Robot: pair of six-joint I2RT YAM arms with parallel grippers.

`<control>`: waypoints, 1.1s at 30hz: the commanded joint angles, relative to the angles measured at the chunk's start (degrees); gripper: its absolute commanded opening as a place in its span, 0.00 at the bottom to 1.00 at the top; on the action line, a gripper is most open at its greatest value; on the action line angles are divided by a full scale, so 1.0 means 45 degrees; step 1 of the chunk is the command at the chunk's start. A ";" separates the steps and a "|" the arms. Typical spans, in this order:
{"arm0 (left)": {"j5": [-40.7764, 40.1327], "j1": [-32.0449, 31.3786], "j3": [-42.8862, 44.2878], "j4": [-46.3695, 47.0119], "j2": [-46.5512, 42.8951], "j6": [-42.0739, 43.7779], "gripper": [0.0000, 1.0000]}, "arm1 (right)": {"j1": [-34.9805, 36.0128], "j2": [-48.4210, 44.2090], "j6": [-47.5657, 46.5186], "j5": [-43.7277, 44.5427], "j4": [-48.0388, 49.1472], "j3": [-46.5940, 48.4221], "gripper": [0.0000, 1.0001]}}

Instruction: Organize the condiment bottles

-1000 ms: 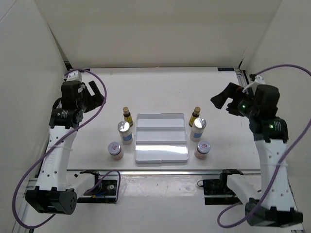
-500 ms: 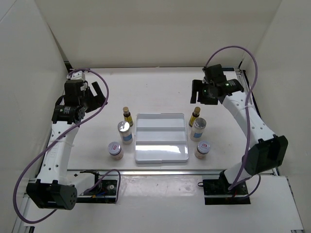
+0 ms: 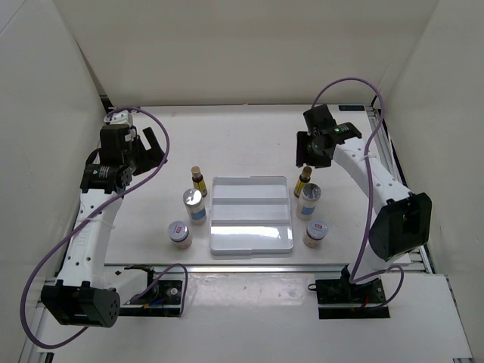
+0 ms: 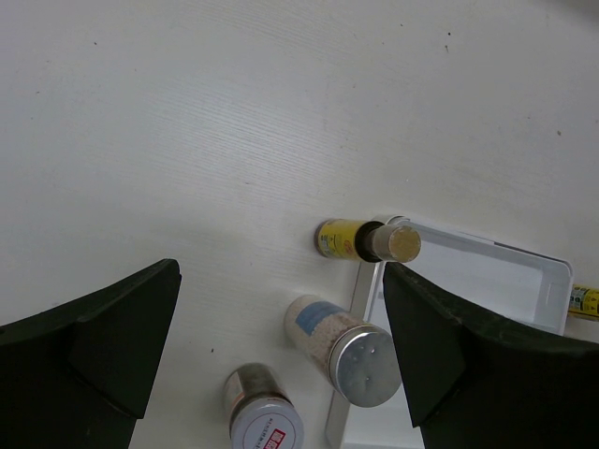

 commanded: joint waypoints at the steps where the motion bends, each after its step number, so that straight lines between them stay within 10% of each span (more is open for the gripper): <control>1: -0.0036 -0.0031 -0.0002 -0.0013 -0.0226 0.0114 1.00 | 0.0004 0.0077 0.0132 0.0358 0.0086 -0.0262 0.57; 11: -0.0036 -0.0031 -0.0002 -0.0013 -0.0226 0.0114 1.00 | 0.0004 0.0428 0.0386 0.0358 -0.0032 -0.0517 0.51; 21: -0.0036 -0.0031 -0.0002 -0.0013 -0.0226 0.0114 1.00 | 0.0647 -0.0273 0.0349 0.2109 -0.0285 0.0164 0.15; 33: -0.0152 -0.0031 -0.0119 -0.0013 -0.0343 0.0114 1.00 | 0.4377 -0.0237 -0.0649 0.3834 -0.0168 0.1942 0.14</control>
